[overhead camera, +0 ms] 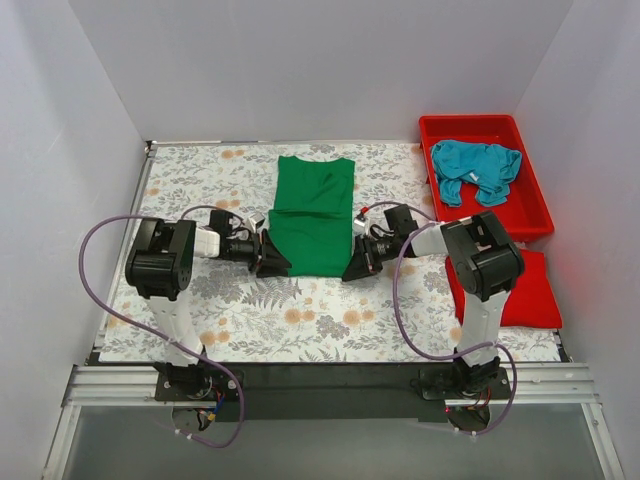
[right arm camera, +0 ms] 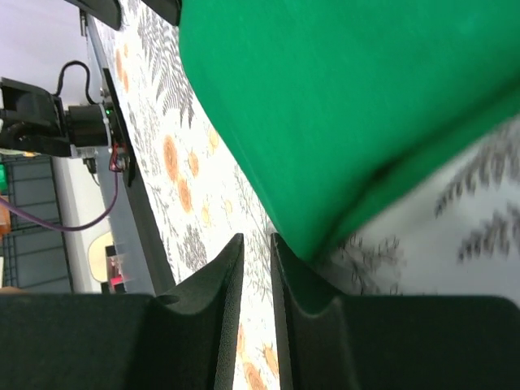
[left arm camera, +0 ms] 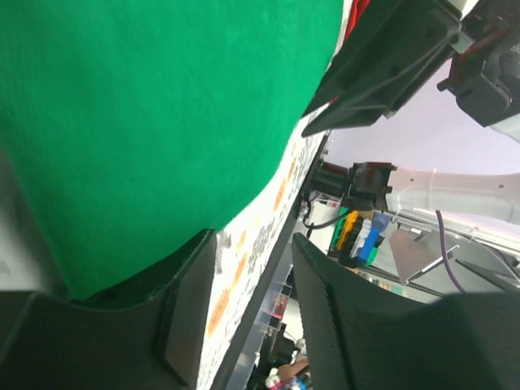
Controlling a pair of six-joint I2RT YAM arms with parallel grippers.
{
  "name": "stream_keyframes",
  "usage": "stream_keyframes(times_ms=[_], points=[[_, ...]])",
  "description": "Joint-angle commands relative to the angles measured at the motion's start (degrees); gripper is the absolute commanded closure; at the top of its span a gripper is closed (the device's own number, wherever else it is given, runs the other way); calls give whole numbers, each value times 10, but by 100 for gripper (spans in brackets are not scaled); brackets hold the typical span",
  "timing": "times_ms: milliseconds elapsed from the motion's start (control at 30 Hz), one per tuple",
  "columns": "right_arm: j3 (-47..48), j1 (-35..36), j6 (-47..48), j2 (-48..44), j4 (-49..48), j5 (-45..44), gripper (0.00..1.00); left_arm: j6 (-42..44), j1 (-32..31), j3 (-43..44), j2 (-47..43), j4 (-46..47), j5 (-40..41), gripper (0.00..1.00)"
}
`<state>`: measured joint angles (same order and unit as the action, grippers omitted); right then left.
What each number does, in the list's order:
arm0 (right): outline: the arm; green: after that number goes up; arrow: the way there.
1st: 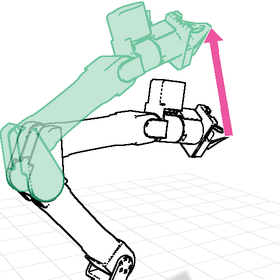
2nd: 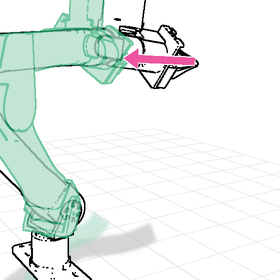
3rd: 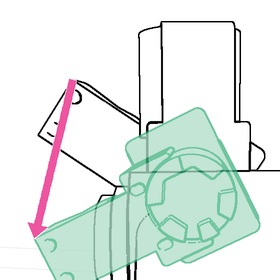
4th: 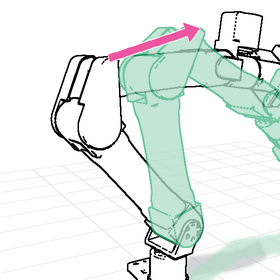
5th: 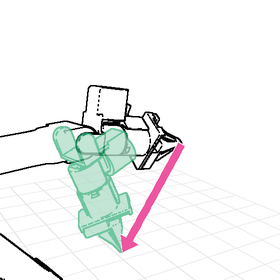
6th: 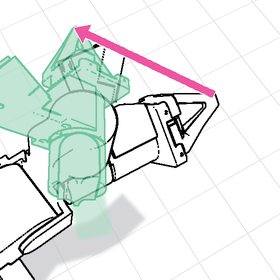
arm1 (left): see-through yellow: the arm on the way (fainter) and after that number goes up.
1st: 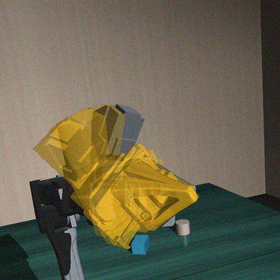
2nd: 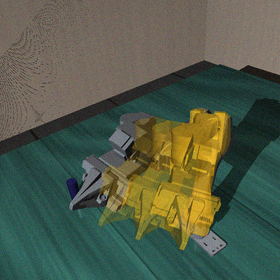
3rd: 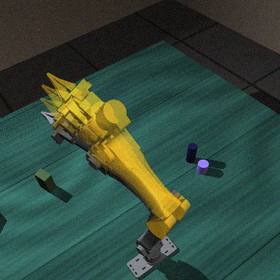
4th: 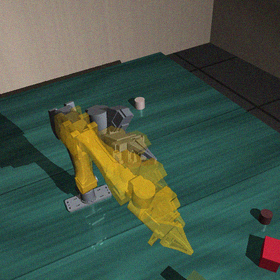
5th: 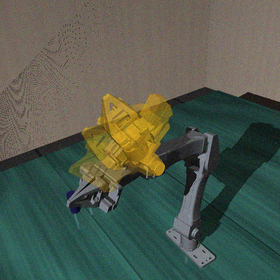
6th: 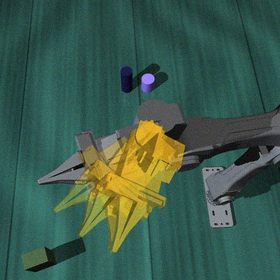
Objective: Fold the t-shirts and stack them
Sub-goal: Fold the tshirt
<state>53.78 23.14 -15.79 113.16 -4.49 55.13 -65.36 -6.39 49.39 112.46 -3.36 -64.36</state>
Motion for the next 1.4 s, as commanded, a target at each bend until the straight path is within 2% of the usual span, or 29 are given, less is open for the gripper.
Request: stream_keyframes(times_ms=[0, 100, 133, 167, 200, 233, 267, 300, 333, 433, 467, 600, 700, 933, 1367], points=[[-36, -4, 57, -42, 44, -50, 73, 42, 4, -28, -60, -24, -19, 57], [-20, -4, 120, -101, 95, -51, 72, 103, 4, -4, -137, -98, -41, 55], [-9, -4, 141, -116, 134, -57, 71, 156, 5, 4, -157, -119, -35, 55], [11, -3, 156, -131, 150, -63, 70, 189, 5, 11, -180, -139, -16, 55], [24, -3, 223, -159, 166, -86, 68, 222, 5, 22, -217, -173, 0, 55], [35, 0, 252, -172, 195, -106, 66, 289, 5, 26, -238, -187, 19, 55], [53, 3, 285, -183, 202, -127, 64, 325, 5, 26, -256, -194, 65, 55], [57, 6, 335, -202, 205, -178, 58, 359, 5, 19, -272, -199, 80, 55], [61, 19, 366, -210, 205, -206, 55, 445, 5, 12, -304, -198, 96, 54], [70, 63, 448, -221, 195, -298, 48, 561, 4, -26, -340, -169, 131, 53], [70, 75, 461, -220, 181, -314, 47, 635, 3, -34, -349, -163, 136, 53], [63, 139, 512, -205, 135, -397, 45, 753, 1, -56, -340, -117, 147, 53], [59, 168, 531, -185, 113, -415, 44, 826, -5, -65, -321, -98, 146, 52], [21, 183, 571, -151, 87, -434, 44, 942, -44, -101, -277, -53, 174, 51], [-37, 183, 593, -154, 82, -420, 44, 1010, -61, -141, -235, -55, 216, 53]])
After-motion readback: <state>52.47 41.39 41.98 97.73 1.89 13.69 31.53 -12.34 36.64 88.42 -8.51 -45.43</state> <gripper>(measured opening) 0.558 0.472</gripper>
